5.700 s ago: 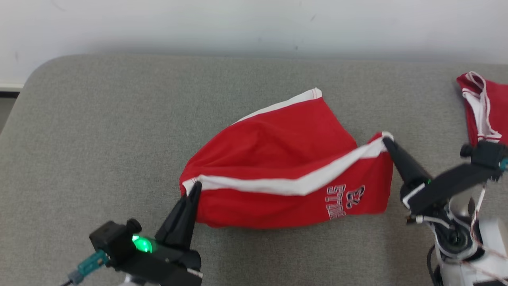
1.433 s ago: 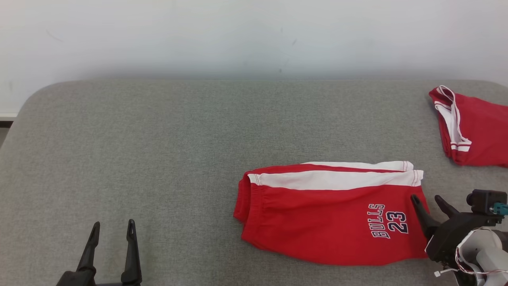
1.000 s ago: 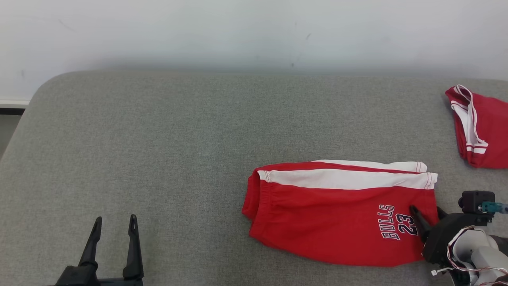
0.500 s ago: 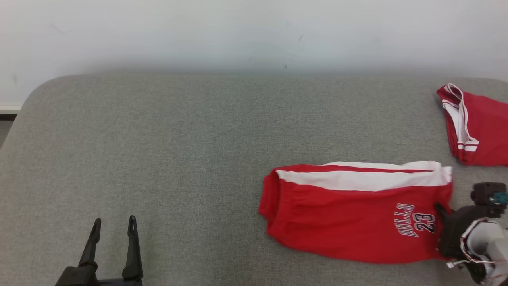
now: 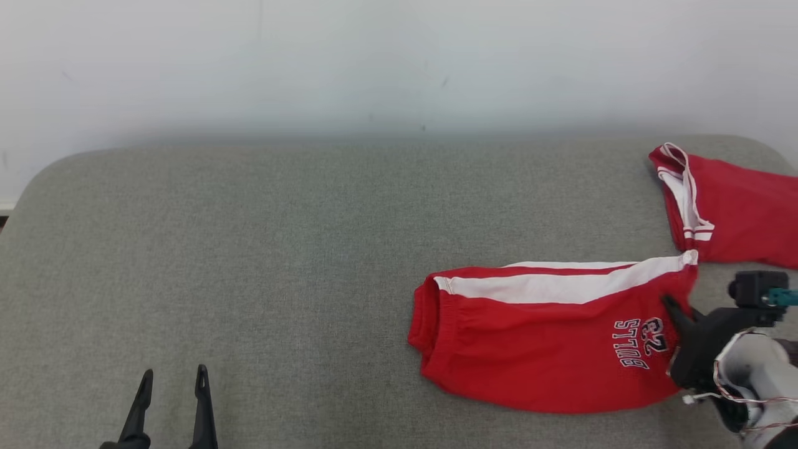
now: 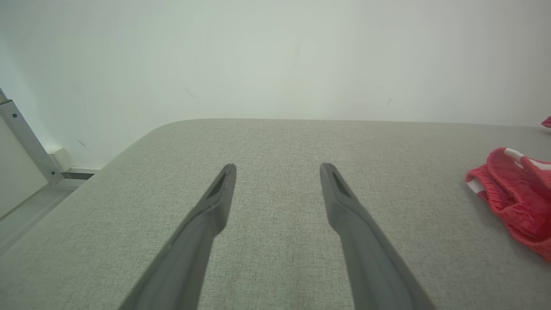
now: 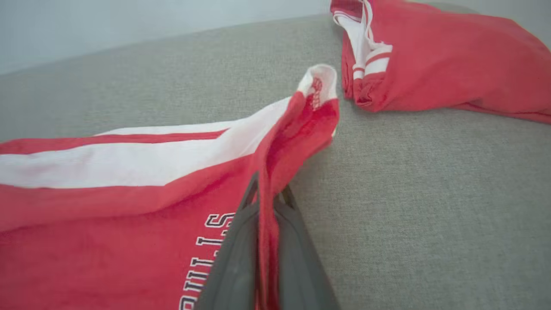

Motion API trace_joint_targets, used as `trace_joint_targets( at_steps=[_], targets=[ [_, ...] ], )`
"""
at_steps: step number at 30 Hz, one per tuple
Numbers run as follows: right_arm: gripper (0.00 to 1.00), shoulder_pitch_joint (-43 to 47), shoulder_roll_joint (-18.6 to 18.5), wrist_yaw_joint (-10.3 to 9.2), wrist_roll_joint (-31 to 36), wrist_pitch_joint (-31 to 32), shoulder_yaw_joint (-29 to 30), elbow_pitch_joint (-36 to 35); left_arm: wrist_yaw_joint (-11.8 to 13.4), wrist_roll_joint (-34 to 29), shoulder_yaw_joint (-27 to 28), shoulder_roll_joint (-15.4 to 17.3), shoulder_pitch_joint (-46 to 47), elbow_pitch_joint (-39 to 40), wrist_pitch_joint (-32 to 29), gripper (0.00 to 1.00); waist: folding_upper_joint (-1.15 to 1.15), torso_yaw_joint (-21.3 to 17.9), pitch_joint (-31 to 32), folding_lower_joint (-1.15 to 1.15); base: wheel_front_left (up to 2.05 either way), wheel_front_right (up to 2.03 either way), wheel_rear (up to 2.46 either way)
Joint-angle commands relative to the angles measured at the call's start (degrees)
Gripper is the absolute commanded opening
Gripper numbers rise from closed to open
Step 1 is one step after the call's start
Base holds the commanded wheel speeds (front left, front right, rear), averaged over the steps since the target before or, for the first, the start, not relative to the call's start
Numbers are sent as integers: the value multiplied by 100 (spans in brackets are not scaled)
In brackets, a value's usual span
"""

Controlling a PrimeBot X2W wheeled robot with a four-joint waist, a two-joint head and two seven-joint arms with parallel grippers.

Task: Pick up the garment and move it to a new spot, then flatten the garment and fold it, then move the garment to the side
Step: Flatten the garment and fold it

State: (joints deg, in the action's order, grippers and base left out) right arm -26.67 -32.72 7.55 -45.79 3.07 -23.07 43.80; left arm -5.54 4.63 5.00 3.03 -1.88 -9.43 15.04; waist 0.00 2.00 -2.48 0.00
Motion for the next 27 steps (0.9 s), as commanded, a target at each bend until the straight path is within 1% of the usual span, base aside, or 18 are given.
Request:
trace_joint_targets(
  at_steps=[1,9,15,20,27],
  targets=[
    [0,89,59,-16,-36,-25,-4,-136,9,-3,26,5,-82,-3,18,100,0,-40,76,0,0,0,0],
    [0,343,450,-16,8,167,-122,-1102,50,48,-4,-7,-161,-40,18,100,0,6,206,0,0,0,0],
    [0,261,956,-16,145,457,-316,-1552,56,63,-104,-12,-104,-45,18,100,0,116,198,0,0,0,0],
    [0,136,1361,-16,324,650,-442,-1596,29,109,-179,-14,69,-133,18,100,0,285,129,0,0,0,0],
    [0,-22,1803,-16,506,769,-480,-1299,21,173,-352,-13,234,-229,18,100,0,477,54,0,0,0,0]
  ],
)
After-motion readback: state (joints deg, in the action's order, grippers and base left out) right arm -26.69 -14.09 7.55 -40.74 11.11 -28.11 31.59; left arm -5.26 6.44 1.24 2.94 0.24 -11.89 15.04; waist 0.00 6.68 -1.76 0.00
